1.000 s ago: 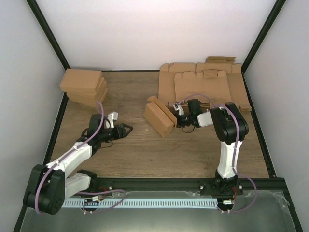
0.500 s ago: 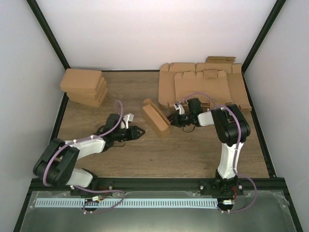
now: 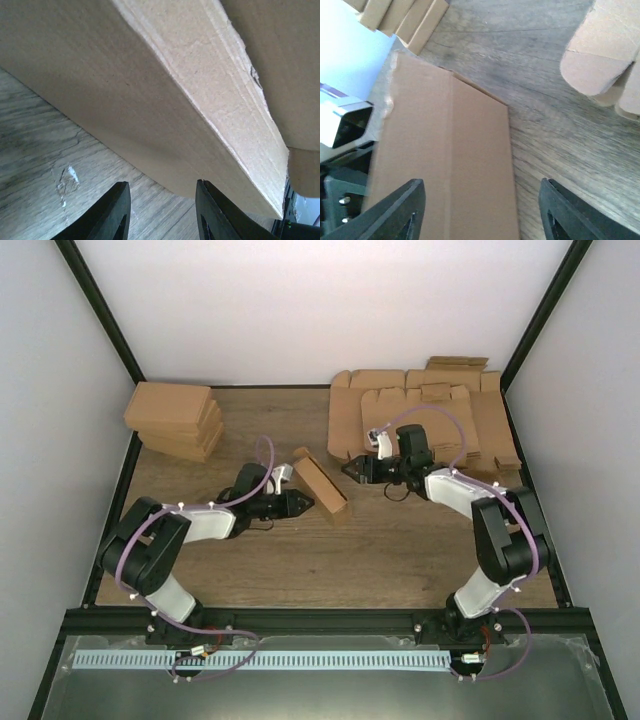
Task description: Fold the paper box
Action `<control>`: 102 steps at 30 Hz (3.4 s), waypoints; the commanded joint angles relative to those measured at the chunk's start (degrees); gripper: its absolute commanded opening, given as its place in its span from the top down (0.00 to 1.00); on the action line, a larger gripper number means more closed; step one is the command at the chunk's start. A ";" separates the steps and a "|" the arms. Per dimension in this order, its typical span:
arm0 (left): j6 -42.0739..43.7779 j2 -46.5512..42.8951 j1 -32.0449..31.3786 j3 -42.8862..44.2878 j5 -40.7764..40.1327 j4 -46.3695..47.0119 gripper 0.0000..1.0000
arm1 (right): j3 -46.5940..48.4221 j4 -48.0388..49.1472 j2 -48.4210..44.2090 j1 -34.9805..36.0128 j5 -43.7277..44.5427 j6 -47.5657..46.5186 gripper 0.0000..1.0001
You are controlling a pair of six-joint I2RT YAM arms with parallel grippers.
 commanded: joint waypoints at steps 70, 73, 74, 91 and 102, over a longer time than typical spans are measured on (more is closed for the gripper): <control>17.38 -46.97 7.38 8.93 -17.97 -48.37 0.47 | 13.71 -40.08 -3.23 25.43 20.72 -63.25 0.51; 17.77 -44.95 7.35 8.94 -16.00 -47.86 0.46 | 13.89 -41.38 -4.03 23.35 19.21 -65.70 0.44; 17.73 -44.23 7.33 8.99 -15.41 -47.59 0.46 | 13.48 -41.43 -4.42 23.30 19.41 -66.41 0.43; 17.72 -42.30 7.38 8.23 -14.66 -46.04 0.46 | 14.20 -39.91 -4.61 23.05 20.72 -68.31 0.00; 18.20 -42.26 7.34 8.35 -14.61 -46.92 0.42 | 17.57 -40.99 -11.33 23.12 14.57 -67.92 0.00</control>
